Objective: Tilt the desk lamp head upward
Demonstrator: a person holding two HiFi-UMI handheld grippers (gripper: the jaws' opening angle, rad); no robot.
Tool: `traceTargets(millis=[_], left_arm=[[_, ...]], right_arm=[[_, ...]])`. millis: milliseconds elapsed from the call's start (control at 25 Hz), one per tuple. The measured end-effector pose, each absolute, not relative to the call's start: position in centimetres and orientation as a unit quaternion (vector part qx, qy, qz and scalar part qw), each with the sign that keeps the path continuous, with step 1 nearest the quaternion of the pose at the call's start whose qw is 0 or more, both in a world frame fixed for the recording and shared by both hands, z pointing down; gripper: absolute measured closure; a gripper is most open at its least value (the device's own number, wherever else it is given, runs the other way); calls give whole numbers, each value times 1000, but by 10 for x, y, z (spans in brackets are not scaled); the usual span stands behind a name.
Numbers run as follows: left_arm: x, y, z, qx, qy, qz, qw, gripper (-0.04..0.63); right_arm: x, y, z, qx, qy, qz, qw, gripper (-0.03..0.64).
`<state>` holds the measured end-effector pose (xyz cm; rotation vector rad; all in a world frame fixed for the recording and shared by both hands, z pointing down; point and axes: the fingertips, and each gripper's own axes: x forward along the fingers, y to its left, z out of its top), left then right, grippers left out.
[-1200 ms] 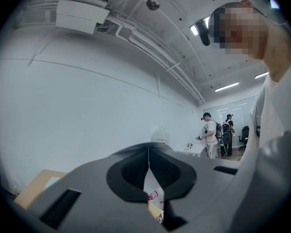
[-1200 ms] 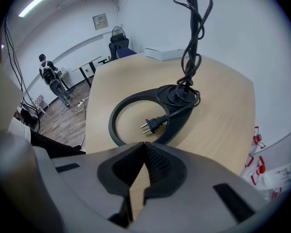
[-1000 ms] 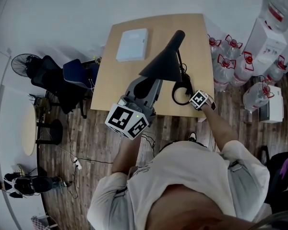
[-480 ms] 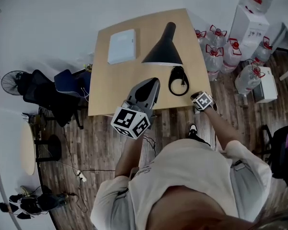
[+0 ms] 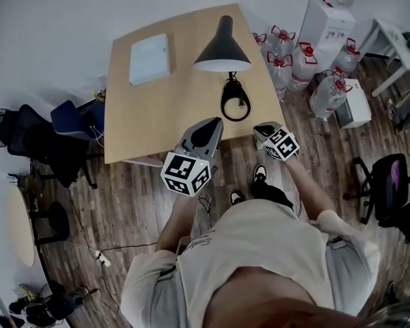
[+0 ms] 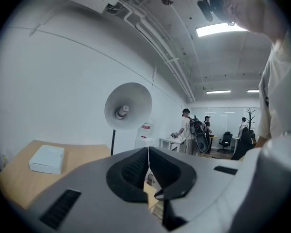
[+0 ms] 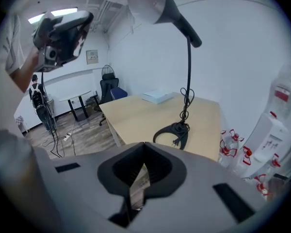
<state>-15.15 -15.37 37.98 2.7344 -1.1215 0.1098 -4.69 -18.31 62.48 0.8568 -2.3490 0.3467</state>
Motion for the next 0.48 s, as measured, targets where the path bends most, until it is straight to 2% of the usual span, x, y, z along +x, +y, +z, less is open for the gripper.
traceTargets(millis=[240, 480], left_arm=[[-146, -131, 387, 920, -378, 38, 91, 578], [-143, -132, 394, 911, -397, 42, 106, 578]], right_arm=[[-60, -156, 534, 334, -914, 73, 219, 621], [-50, -154, 468, 353, -921, 18, 164, 621]])
